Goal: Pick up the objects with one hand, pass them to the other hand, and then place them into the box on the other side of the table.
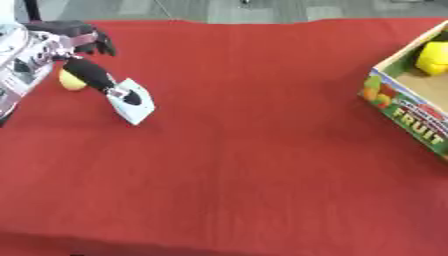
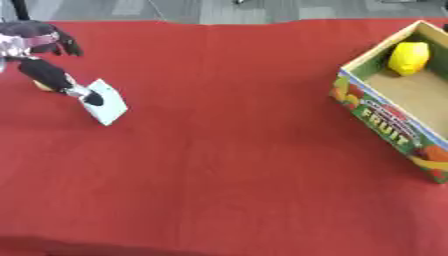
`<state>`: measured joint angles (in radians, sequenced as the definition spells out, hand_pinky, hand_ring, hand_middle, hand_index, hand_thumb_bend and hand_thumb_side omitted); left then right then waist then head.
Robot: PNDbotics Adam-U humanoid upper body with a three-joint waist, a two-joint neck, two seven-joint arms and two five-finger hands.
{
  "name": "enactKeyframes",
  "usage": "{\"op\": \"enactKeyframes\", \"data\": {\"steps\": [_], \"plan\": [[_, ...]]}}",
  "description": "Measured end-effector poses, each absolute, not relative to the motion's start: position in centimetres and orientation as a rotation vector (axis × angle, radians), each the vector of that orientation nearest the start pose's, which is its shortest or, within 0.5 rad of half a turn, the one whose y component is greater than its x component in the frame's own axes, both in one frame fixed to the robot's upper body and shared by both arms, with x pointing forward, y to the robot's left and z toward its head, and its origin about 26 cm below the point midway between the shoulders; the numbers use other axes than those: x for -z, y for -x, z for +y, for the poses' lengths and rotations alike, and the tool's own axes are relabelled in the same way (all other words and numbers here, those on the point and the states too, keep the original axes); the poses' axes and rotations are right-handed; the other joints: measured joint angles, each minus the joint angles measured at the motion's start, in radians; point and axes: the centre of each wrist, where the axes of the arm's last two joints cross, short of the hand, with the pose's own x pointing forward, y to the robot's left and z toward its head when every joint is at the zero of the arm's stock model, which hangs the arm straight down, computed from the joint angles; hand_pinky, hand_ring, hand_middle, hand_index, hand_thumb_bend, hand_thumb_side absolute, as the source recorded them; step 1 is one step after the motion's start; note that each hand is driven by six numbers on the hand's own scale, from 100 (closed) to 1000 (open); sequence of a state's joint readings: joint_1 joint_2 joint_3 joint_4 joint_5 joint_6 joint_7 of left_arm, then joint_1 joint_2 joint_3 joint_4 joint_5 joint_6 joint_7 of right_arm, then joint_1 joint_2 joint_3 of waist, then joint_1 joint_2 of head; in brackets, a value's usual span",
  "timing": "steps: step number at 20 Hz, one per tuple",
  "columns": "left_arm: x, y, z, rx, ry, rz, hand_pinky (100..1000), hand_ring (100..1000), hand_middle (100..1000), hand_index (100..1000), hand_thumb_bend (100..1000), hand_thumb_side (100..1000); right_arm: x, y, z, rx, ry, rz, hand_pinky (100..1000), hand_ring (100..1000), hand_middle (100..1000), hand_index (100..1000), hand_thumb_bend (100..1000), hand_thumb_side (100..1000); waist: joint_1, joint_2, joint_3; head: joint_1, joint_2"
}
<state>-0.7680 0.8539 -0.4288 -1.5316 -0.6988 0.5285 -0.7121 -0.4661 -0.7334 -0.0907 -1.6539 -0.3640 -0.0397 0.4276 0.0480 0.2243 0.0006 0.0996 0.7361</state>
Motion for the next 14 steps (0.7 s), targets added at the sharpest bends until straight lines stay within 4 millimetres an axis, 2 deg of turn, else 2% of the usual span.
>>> {"op": "enactKeyframes", "data": {"steps": [6,14], "plan": [[-24.7,-39.9,29.1,1.295,-0.941,-0.904,842,819,769,811,906,637,-25.3,-34.6,-37.3,-0.793,0.027,-2.032,929,1000,963,951,100,527,-0.001,0.000,-0.001,0.003,0.000],[-23.7,-41.3,29.1,1.281,-0.926,-0.858,842,826,778,794,941,627,-25.0,-34.7,-37.2,-0.795,0.028,-2.023,931,1000,961,952,100,534,0.000,0.000,-0.002,0.014,0.000]]}}
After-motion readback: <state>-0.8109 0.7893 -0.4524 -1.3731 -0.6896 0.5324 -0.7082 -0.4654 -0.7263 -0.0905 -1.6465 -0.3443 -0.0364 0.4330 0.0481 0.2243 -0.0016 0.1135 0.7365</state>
